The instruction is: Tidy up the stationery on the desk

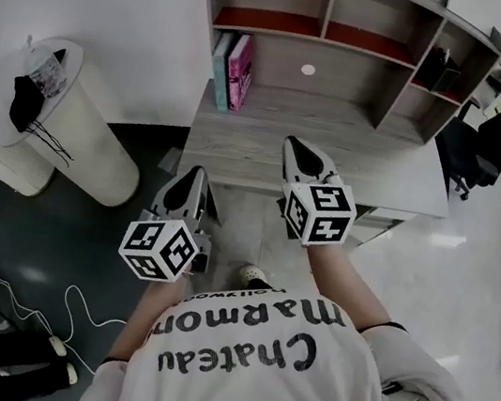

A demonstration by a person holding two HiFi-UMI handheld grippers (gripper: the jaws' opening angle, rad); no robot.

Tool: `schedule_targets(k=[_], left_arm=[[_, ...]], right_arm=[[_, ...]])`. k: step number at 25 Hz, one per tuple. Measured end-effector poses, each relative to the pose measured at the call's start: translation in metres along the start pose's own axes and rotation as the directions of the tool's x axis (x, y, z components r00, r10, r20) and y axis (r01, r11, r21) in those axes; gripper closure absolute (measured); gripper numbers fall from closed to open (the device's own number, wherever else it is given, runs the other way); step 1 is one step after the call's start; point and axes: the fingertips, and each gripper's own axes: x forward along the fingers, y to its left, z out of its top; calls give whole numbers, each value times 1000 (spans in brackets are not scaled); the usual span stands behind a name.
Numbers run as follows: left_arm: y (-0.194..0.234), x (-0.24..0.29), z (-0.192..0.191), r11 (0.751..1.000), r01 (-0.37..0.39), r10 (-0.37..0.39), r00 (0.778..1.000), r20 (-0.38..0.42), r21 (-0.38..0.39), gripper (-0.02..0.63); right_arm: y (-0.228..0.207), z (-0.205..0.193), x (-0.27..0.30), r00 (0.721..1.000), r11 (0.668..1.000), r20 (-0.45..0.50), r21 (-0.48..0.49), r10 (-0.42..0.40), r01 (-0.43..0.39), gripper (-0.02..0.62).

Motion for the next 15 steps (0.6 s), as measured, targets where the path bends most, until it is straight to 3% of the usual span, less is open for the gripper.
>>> schedule_targets(k=[5,15], left_arm=[[-22,-17,-4,999,36,-36,999,6,5,591],[-28,-46,-21,999,38,-38,999,-15,-21,591]], right_arm=[[6,0,-37,999,999,8,-25,-40,40,582],[8,-21,-71,995,995,-23,-33,-99,99,583]])
